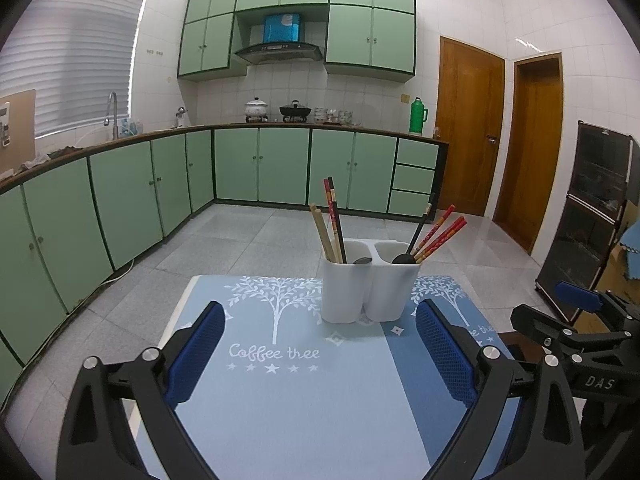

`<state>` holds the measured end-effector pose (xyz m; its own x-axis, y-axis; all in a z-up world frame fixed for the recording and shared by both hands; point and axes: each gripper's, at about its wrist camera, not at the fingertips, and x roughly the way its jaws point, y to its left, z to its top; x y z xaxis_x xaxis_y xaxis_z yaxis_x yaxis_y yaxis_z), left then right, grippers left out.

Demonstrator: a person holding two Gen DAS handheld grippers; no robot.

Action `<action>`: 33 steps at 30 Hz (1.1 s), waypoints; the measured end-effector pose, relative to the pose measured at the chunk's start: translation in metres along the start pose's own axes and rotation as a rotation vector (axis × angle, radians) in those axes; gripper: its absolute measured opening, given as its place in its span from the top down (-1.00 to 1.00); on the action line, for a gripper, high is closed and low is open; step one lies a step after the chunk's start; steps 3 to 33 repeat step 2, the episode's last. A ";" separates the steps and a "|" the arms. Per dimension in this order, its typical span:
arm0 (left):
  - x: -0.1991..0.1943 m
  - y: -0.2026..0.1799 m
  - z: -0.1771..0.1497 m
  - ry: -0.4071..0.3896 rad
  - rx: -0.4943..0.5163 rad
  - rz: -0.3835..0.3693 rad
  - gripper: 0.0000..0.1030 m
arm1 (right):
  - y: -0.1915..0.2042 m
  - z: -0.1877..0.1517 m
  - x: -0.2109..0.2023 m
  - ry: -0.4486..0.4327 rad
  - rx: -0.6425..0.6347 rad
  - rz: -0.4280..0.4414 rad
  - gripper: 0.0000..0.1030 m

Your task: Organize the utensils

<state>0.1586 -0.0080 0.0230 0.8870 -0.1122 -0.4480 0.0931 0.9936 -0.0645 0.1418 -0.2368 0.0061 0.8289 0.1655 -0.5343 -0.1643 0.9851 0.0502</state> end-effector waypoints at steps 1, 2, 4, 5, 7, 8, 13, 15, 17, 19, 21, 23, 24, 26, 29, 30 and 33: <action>0.000 0.000 0.000 0.001 -0.001 0.001 -0.83 | 0.000 0.000 0.000 0.000 -0.001 0.000 -0.85; 0.000 0.000 0.000 0.002 -0.001 0.001 -0.83 | 0.001 0.000 0.000 -0.001 -0.001 0.000 -0.85; 0.000 0.000 0.000 0.002 -0.001 0.001 -0.83 | 0.001 0.000 0.000 -0.001 -0.001 0.000 -0.85; 0.000 0.000 0.000 0.002 -0.001 0.001 -0.83 | 0.001 0.000 0.000 -0.001 -0.001 0.000 -0.85; 0.000 0.000 0.000 0.002 -0.001 0.001 -0.83 | 0.001 0.000 0.000 -0.001 -0.001 0.000 -0.85; 0.000 0.000 0.000 0.002 -0.001 0.001 -0.83 | 0.001 0.000 0.000 -0.001 -0.001 0.000 -0.85; 0.000 0.000 0.000 0.002 -0.001 0.001 -0.83 | 0.001 0.000 0.000 -0.001 -0.001 0.000 -0.85; 0.000 0.000 0.000 0.002 -0.001 0.001 -0.83 | 0.001 0.000 0.000 -0.001 -0.001 0.000 -0.85; 0.000 0.000 0.000 0.002 -0.001 0.001 -0.83 | 0.001 0.000 0.000 -0.001 -0.001 0.000 -0.85; 0.000 0.000 0.000 0.002 -0.001 0.001 -0.83 | 0.001 0.000 0.000 -0.001 -0.001 0.000 -0.85; 0.000 0.000 0.000 0.002 -0.001 0.001 -0.83 | 0.001 0.000 0.000 -0.001 -0.001 0.000 -0.85; 0.000 0.000 0.000 0.002 -0.001 0.001 -0.83 | 0.001 0.000 0.000 -0.001 -0.001 0.000 -0.85; 0.000 0.000 0.000 0.002 -0.001 0.001 -0.83 | 0.001 0.000 0.000 -0.001 -0.001 0.000 -0.85; 0.000 0.000 0.000 0.002 -0.001 0.001 -0.83 | 0.001 0.000 0.000 -0.001 -0.001 0.000 -0.85; 0.000 0.000 0.000 0.002 -0.001 0.001 -0.83 | 0.001 0.000 0.000 -0.001 -0.001 0.000 -0.85; 0.000 0.000 0.000 0.002 -0.001 0.001 -0.83 | 0.001 0.000 0.000 -0.001 -0.001 0.000 -0.85; 0.000 0.000 0.000 0.002 -0.001 0.001 -0.83 | 0.001 0.000 0.000 -0.001 -0.001 0.000 -0.85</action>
